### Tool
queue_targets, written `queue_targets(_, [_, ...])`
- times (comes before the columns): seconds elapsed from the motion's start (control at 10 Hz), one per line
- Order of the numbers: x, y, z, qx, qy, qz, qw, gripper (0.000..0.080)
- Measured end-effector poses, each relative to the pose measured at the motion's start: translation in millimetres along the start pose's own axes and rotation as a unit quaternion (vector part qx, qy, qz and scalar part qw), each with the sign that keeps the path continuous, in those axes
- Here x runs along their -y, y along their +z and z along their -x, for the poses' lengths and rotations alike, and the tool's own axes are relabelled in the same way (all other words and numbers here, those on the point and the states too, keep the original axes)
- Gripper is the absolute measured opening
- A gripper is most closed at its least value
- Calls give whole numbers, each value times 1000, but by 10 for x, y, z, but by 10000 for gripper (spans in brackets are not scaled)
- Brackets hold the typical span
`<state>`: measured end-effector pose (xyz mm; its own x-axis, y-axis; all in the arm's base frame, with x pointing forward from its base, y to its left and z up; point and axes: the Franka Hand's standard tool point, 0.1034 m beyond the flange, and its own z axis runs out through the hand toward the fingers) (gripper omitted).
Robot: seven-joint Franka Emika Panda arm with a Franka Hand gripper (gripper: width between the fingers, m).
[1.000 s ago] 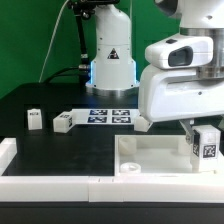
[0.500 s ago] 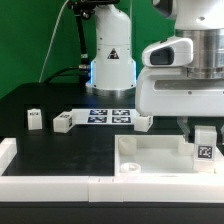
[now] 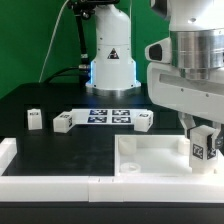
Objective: Assemble one leg
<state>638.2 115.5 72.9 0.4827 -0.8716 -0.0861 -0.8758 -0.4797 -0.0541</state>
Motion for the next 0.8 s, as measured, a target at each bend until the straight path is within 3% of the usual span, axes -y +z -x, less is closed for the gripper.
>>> queue_targets(0.3, [-2,-4,-6,6,116,-2,993,291])
queue_targets(0.4, [1,-1,-3,6,116,-2,993,346])
queue_targets(0.5, [2,0,-1,6,111,-2,994,509])
queue_targets(0.6, [2,-1,-2,6,87,-2,996,509])
queue_targets(0.7, [11,-12,-4,7,61,0,998,618])
queue_targets(0.8, [18,-20,2,7,1,0,1000,618])
